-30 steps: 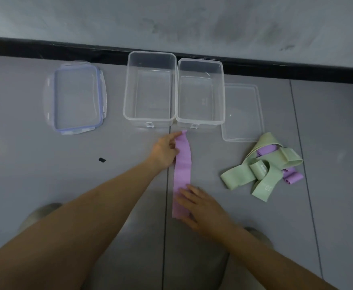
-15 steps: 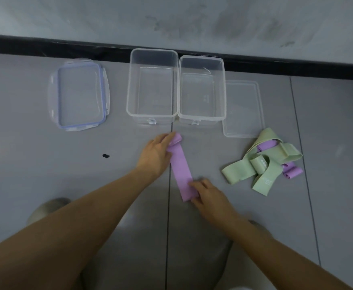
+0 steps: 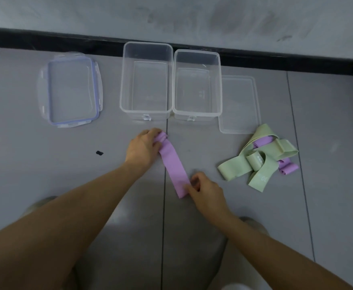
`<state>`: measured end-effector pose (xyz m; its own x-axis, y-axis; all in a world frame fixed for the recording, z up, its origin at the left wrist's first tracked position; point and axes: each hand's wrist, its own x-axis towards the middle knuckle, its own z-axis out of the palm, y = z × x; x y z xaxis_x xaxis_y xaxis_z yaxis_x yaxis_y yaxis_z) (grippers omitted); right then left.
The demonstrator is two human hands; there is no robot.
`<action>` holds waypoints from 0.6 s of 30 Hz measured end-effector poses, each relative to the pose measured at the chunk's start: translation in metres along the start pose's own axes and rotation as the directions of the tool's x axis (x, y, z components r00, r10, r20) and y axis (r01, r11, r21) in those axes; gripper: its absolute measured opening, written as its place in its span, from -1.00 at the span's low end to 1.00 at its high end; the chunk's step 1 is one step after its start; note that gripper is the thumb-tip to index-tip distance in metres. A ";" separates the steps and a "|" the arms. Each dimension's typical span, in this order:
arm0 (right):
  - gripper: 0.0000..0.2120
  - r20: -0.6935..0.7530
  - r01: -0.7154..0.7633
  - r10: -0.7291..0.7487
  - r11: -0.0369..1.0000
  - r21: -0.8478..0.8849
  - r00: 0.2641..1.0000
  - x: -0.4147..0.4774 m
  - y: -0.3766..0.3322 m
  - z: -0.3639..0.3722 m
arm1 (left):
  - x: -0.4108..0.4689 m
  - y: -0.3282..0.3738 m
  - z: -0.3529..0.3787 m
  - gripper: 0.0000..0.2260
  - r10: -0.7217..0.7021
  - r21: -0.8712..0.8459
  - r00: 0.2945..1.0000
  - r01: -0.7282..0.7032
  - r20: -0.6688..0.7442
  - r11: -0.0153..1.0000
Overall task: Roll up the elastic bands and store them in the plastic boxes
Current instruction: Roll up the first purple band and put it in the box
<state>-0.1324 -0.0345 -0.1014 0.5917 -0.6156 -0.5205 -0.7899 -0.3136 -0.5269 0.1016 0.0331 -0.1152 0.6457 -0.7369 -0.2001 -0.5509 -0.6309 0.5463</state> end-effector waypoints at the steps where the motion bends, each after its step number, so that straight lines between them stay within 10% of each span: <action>1: -0.80 0.005 -0.004 0.004 1.000 -0.015 1.000 0.001 -0.003 0.001 | -0.003 -0.006 -0.002 -0.68 0.002 -0.020 1.000 -0.002 0.005 1.000; 8: -0.82 -0.113 -0.019 0.008 0.996 -0.090 0.994 0.041 -0.027 -0.024 | -0.026 -0.028 -0.022 -0.60 0.030 0.025 0.998 -0.031 0.049 0.999; 18: -0.71 -0.224 0.067 -0.059 0.997 0.027 0.973 0.129 -0.075 -0.050 | -0.119 -0.003 0.001 -0.81 -0.275 -0.247 0.948 0.307 0.158 0.919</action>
<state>-0.0048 -0.1257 -0.0953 0.5863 -0.7420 -0.3251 -0.7440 -0.3344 -0.5785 0.0252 0.1223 -0.0940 0.6801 -0.5640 -0.4684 -0.1772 -0.7464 0.6415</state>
